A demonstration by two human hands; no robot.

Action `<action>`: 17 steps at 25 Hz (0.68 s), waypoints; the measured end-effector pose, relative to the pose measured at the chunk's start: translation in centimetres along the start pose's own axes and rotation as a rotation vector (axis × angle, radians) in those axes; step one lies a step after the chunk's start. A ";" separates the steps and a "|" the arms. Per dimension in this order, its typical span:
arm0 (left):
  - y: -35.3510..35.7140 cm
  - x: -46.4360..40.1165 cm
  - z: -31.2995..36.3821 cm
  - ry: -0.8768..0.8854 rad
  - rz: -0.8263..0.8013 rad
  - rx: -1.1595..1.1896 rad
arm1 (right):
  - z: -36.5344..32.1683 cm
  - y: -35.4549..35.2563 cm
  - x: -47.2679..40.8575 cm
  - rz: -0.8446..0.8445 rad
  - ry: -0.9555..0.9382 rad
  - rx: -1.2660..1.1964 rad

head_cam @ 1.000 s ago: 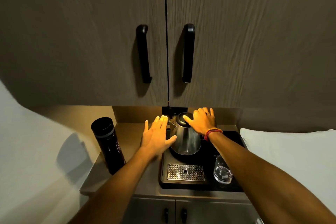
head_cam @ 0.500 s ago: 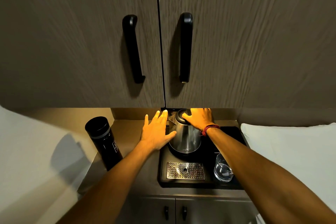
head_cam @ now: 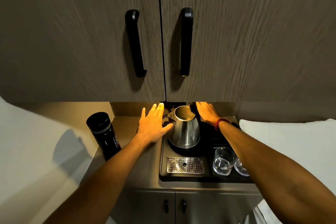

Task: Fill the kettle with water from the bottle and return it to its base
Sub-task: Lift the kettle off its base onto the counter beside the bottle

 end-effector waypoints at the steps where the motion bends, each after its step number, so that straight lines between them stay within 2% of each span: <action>1: -0.4 0.0 -0.3 -0.007 0.014 -0.014 | 0.8 -0.1 0.2 -0.010 0.031 0.007; 7: -3.9 0.8 -2.5 -0.073 0.090 -0.096 | 3.2 0.1 0.7 0.065 0.115 -0.140; 11: -7.7 1.7 -4.6 -0.191 0.148 -0.086 | 2.2 -0.4 0.0 0.108 0.146 -0.182; 15: -10.5 3.1 -7.7 -0.307 0.212 -0.118 | 1.0 0.4 -1.4 0.007 0.198 -0.266; 17: -11.0 3.5 -9.2 -0.343 0.187 -0.128 | -1.0 1.1 -1.9 0.055 0.138 -0.234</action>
Point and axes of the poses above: each hand's wrist, its own x-axis away from the middle knuckle, its own y-axis out of the palm, z = x × y, the point moved 5 cm from there along -x, towards the middle knuckle, and after that the axes turned 6 degrees about -y, right-handed, at the moved point
